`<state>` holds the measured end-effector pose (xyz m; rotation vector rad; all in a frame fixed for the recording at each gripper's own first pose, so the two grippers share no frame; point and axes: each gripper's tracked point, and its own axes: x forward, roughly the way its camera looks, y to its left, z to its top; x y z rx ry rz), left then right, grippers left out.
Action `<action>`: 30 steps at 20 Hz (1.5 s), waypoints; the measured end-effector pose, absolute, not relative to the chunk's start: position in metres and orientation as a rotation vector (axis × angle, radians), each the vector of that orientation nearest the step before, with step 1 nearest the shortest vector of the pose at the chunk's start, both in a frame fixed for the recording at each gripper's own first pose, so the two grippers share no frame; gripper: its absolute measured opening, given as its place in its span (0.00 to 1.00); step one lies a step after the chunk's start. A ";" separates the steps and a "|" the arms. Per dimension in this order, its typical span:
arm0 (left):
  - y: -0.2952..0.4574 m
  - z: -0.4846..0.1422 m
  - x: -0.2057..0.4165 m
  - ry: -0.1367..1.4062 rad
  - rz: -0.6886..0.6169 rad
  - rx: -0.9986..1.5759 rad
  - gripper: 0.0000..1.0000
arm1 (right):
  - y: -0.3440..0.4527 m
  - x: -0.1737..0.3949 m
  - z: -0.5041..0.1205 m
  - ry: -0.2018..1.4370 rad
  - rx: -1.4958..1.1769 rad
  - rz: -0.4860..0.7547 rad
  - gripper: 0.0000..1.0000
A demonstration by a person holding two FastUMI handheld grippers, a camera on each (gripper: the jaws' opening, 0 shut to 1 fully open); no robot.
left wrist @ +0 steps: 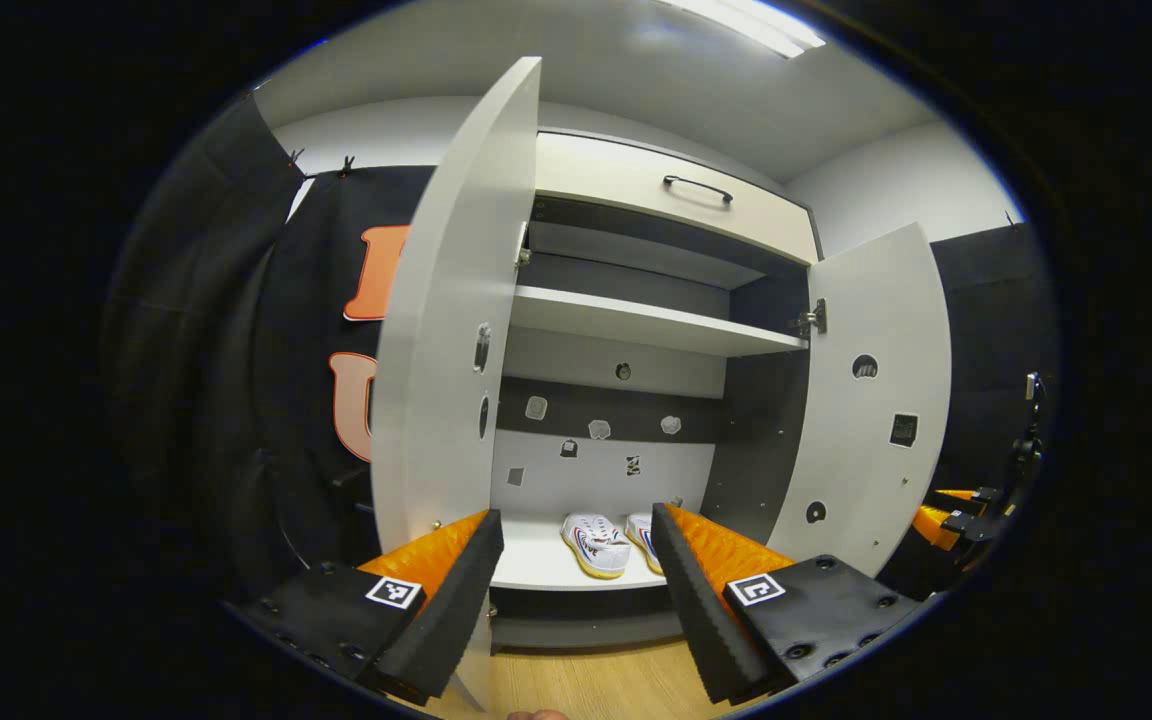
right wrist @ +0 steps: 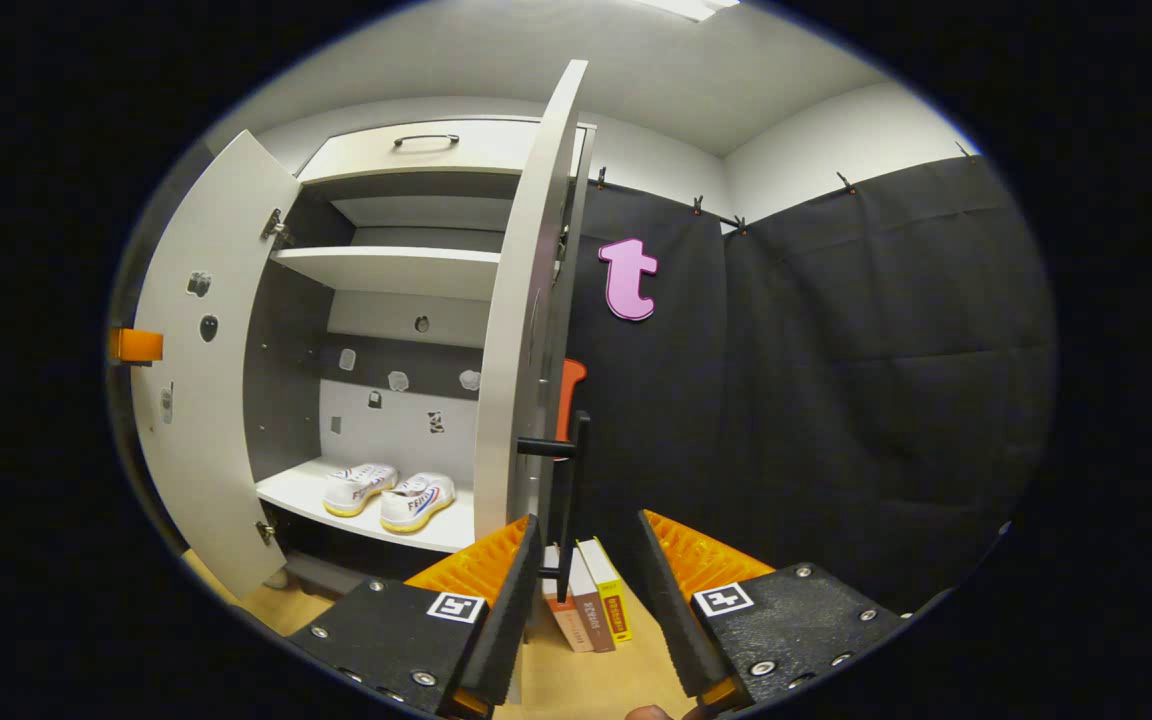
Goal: Grab one shoe with the right hand and put it into the shoe cabinet, grab the other shoe with the left hand and put it into the shoe cabinet; then close the right door with the right hand and the left door with the left hand.
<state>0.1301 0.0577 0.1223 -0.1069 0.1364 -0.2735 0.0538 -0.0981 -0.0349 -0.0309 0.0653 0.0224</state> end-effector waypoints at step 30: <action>0.236 0.084 0.075 0.177 -0.186 -0.176 0.97 | 0.088 0.166 -0.080 0.131 0.131 0.192 0.91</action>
